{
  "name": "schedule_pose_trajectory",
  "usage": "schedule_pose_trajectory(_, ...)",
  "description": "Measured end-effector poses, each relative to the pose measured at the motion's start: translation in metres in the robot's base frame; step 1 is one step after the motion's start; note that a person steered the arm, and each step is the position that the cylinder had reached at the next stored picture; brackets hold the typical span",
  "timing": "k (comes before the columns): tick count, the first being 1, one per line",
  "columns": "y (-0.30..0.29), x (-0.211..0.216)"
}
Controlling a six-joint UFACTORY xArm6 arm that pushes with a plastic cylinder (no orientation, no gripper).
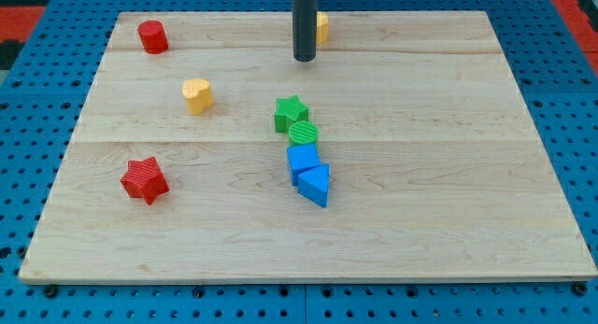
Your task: Point your arm at the blue triangle
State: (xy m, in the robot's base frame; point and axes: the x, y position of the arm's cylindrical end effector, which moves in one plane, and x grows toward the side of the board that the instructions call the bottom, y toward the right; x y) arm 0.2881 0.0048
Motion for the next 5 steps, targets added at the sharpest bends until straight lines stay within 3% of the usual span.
schedule_pose_trajectory(1,-0.008,0.001)
schedule_pose_trajectory(3,-0.189,0.023)
schedule_pose_trajectory(4,-0.2,0.027)
schedule_pose_trajectory(5,-0.202,0.087)
